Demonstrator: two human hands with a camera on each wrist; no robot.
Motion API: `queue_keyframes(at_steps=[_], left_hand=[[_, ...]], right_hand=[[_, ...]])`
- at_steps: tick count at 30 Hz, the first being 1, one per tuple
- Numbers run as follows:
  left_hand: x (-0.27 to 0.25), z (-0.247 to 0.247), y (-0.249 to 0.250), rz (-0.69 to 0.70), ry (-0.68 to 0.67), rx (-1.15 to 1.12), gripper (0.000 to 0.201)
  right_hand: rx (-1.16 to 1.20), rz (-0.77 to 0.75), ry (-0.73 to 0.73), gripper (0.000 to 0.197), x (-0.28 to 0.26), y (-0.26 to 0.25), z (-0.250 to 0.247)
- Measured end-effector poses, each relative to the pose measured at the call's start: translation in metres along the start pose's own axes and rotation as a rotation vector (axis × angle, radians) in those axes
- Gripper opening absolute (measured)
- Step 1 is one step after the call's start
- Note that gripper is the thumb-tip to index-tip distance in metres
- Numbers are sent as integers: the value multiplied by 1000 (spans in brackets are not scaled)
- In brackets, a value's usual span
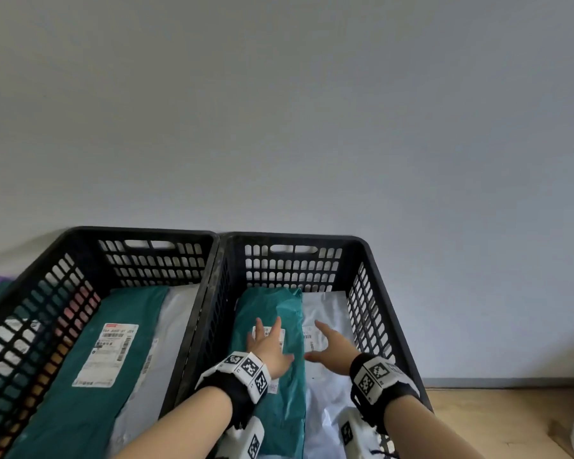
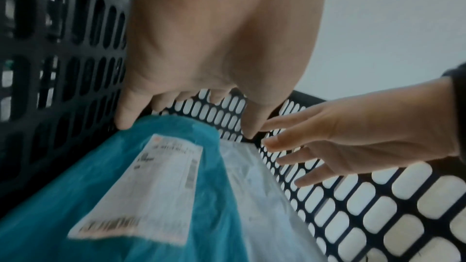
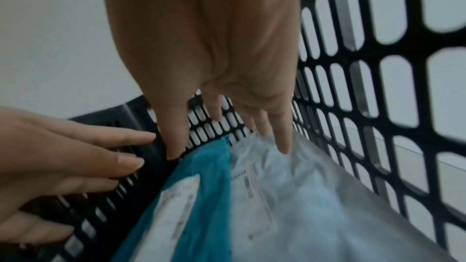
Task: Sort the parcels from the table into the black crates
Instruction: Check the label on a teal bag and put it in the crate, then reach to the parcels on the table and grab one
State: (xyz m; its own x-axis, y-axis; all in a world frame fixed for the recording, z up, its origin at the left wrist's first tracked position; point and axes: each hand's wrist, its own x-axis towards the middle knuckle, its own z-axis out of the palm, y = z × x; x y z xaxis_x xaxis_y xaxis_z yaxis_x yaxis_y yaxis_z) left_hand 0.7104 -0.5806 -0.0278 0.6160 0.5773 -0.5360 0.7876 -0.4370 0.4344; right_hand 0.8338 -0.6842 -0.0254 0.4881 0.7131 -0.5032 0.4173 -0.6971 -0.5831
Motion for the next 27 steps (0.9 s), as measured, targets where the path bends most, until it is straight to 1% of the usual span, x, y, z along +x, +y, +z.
queue_keyframes(at_steps=[3,7,10,13,22,27], left_hand=[[-13,-23,13,45,61,-61,80],[-42,-56,29,107,170,-147,75],[-71,-81,39,147,279,-200,70],[-99,-109,38,153,375,-212,69],[-193,-191,-17,80,652,-152,63],[-247,-218,-72,22,796,-168,61]], right_hand=[[30,-58,42,82,-10,-12,-21],[19,-182,104,77,-24,-36,-47],[19,-286,153,75,-31,-61,-65],[-42,-395,170,72,-37,-95,-79],[-17,-640,149,68,-70,-218,-82],[-1,-743,128,65,-95,-286,-47]])
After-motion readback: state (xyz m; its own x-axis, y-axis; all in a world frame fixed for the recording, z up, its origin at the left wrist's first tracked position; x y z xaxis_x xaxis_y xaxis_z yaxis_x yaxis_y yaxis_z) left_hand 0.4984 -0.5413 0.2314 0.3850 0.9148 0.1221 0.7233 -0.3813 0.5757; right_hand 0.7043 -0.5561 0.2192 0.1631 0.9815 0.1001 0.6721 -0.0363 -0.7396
